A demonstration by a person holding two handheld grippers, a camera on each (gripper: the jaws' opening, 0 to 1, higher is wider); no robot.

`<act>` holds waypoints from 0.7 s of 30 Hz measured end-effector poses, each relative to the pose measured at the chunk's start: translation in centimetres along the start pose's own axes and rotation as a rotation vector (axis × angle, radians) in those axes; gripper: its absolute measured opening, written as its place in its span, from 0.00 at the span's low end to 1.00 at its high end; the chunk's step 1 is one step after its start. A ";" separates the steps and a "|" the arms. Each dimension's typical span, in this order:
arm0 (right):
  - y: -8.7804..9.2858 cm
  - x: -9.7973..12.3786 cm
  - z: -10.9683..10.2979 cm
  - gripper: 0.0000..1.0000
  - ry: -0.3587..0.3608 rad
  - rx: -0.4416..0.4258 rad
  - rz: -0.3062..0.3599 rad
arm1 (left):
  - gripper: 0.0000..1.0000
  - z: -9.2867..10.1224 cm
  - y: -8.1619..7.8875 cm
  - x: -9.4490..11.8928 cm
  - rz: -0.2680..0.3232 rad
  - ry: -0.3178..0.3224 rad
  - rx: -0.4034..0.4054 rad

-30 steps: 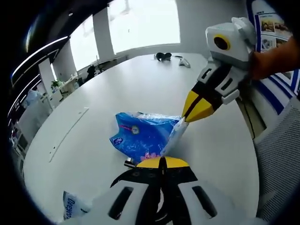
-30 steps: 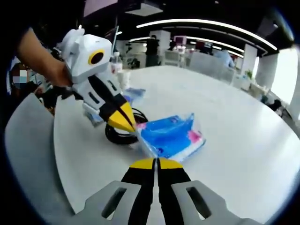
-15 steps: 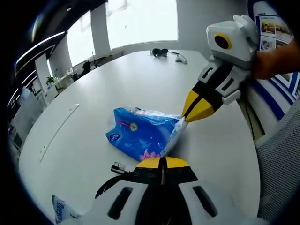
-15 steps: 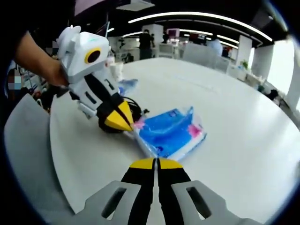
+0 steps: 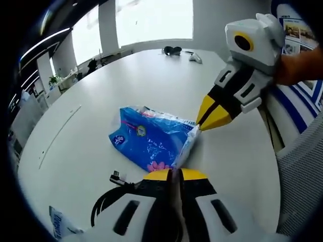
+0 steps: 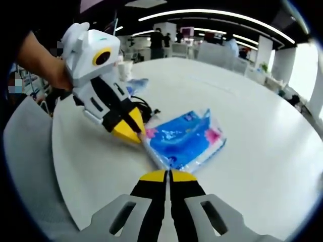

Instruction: Arrange the tabletop items into an orderly group along one side of the table until the central work area is clear of visible clutter.

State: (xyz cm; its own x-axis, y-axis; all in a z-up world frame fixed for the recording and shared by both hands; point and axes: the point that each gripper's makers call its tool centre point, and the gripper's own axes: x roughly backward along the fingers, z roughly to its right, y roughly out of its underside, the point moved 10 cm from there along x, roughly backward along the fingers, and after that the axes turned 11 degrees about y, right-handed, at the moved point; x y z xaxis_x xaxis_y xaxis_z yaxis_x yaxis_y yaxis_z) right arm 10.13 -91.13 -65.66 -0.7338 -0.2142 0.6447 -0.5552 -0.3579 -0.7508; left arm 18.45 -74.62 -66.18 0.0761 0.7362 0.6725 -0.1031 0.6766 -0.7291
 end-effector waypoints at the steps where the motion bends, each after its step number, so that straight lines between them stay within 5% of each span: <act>1: 0.0 0.0 0.0 0.00 0.000 0.003 -0.001 | 0.06 0.0 0.0 0.0 0.001 0.000 0.002; 21: 0.8 0.2 0.2 0.01 0.028 -0.010 -0.021 | 0.15 1.0 -0.5 -0.7 0.009 0.034 0.023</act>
State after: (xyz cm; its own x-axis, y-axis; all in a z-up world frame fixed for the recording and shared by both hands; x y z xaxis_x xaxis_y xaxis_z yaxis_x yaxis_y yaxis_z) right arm 9.61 -91.68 -66.14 -0.7323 -0.1814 0.6563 -0.5743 -0.3533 -0.7385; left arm 17.48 -75.49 -66.18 0.1091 0.7423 0.6611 -0.1267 0.6701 -0.7314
